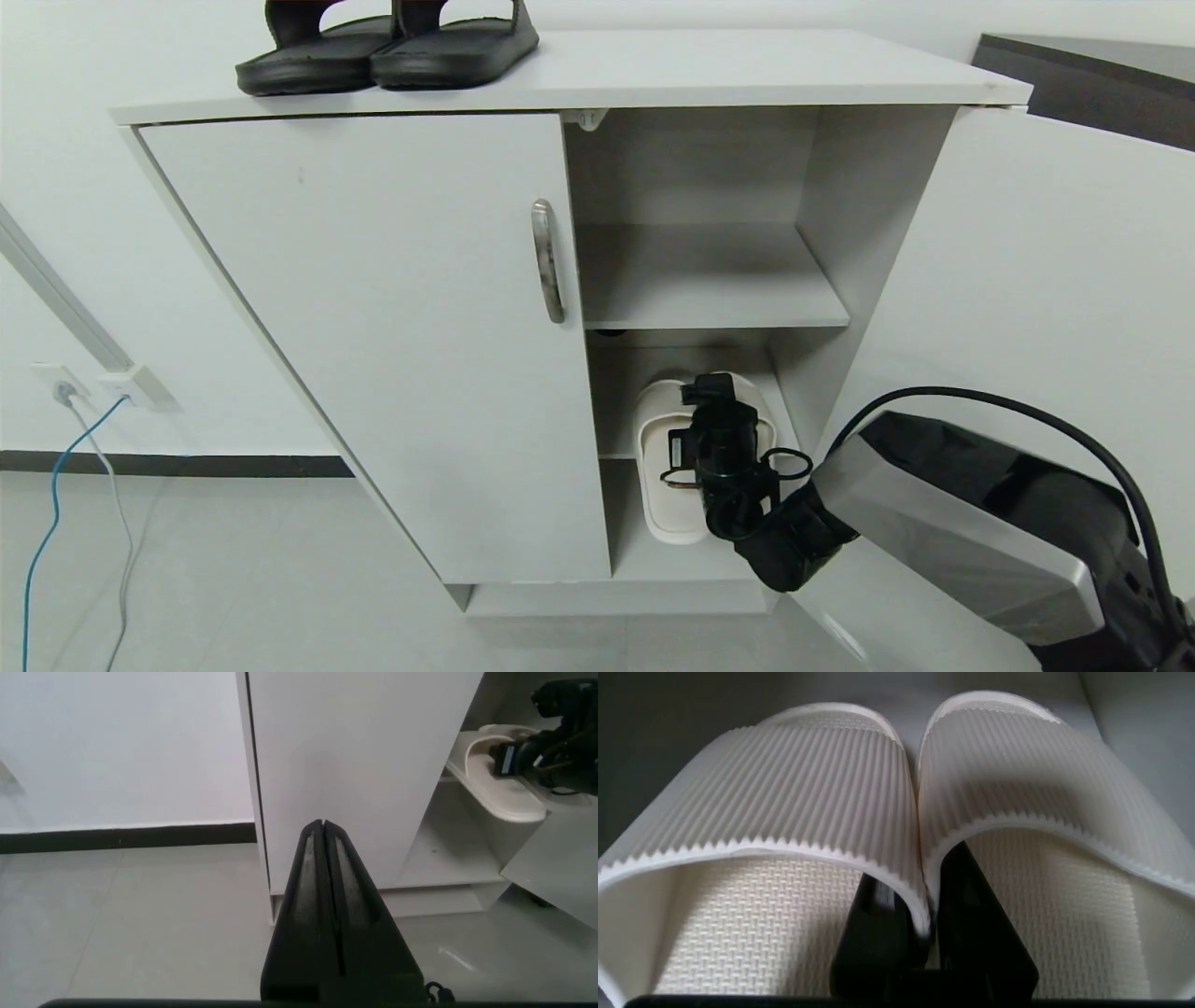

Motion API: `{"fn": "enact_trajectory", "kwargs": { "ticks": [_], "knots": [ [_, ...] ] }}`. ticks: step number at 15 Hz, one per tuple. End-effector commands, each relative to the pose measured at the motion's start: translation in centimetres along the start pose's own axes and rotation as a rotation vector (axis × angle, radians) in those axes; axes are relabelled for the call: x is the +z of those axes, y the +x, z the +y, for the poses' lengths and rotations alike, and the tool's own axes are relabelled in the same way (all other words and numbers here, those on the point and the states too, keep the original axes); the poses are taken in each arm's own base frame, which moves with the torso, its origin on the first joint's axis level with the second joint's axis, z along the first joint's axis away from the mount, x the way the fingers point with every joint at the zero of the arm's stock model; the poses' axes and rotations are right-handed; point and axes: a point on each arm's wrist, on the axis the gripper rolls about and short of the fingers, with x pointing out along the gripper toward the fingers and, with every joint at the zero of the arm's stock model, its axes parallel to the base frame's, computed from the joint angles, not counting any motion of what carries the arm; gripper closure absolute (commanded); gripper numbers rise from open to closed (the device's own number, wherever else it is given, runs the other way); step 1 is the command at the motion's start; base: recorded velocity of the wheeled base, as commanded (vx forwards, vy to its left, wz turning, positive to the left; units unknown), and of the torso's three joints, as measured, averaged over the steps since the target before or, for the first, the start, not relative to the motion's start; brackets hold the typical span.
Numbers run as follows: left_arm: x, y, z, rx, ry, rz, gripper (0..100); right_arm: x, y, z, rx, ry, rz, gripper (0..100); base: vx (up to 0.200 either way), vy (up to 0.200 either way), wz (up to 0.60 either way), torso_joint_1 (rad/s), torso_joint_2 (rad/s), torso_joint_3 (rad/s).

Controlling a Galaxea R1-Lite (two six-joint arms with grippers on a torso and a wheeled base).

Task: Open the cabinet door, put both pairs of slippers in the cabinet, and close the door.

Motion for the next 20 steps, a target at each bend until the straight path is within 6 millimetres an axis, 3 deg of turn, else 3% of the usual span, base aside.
{"fn": "enact_trajectory", "kwargs": {
  "ticks": [1,9,19,20],
  "knots": [
    [0.0,0.0,0.0,0.000,0.000,0.000,100,0.5,1.5,0.1,-0.014,0.008,-0.006,100,0.000,0.000,0.00,0.000,0.00,0.000],
    [0.0,0.0,0.0,0.002,0.000,0.000,100,1.5,6.7,0.2,-0.069,0.038,-0.044,100,0.000,0.000,0.00,0.000,0.00,0.000],
    [0.0,0.0,0.0,0.009,0.000,0.000,100,1.1,8.3,-0.6,-0.092,0.026,-0.036,100,0.000,0.000,0.00,0.000,0.00,0.000],
    [0.0,0.0,0.0,0.009,0.000,0.002,100,1.0,8.3,-0.6,-0.092,0.027,-0.035,0,0.000,0.000,0.00,0.000,0.00,0.000]
  ]
}}
